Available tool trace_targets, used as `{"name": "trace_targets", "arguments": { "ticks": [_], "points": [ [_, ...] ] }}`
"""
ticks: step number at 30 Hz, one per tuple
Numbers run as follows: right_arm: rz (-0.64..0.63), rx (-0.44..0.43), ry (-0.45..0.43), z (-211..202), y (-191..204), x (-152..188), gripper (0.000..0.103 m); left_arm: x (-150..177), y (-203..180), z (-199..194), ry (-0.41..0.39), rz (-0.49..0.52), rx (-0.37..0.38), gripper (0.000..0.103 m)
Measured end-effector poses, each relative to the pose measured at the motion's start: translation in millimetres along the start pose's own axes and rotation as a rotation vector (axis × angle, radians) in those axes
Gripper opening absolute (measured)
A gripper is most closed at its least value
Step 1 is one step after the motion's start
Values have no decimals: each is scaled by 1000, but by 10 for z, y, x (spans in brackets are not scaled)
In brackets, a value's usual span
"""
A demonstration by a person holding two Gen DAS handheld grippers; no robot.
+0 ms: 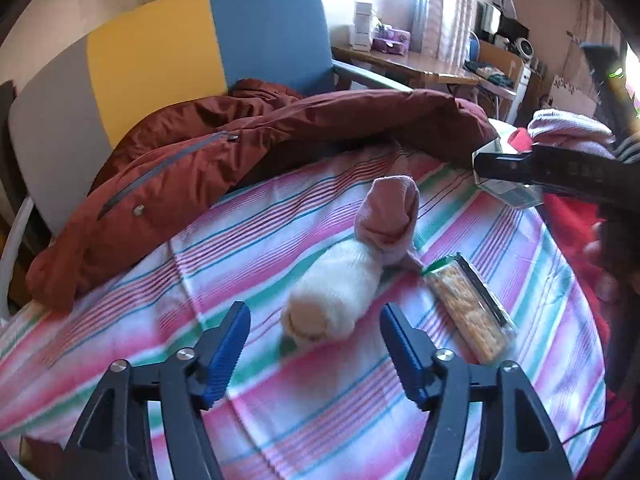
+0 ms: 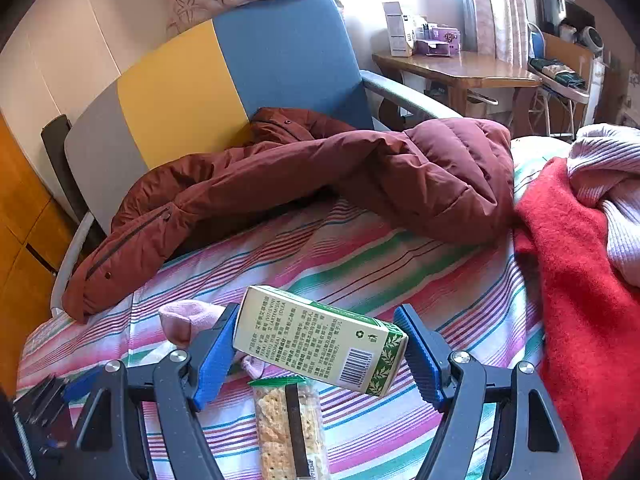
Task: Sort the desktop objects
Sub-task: 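Grasp the green-white tea box with the right tool while the left tool grasps the white sock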
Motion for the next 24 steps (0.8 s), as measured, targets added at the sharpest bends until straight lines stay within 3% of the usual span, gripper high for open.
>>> {"name": "trace_targets", "arguments": {
  "ticks": [4,7,9,11,16,24],
  "points": [
    [-3,0,-5,-11,-1,-17,77,-59,-20,215,34,24,20,77],
    [-1,-5,-12,-25,-6,-32,77,-98,-4,364,50,24,0,73],
    [-1,-6,-16,-35,-8,-36,77,-140,19,461,60,-9,26,59],
    [-6,-7,-13,-27,2,-30,77,-152,31,498,59,-43,49,57],
    [-43,-9,-9,-4,66,-2,77,-35,2,370,37,-55,54,53],
    [-144,-64,-50,-125,322,63,77,473,-35,-62,9,-153,44,52]
  ]
}}
Point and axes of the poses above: each gripper's, at about its wrist camera, not at the fingertips, and z roughly the way its jaws point, y to its left, x to its underside, the point moved 5 cm from there along z, roughly the way its jaws point, and after that the axes turned 9 degrees about x, right-handed, at the moved point
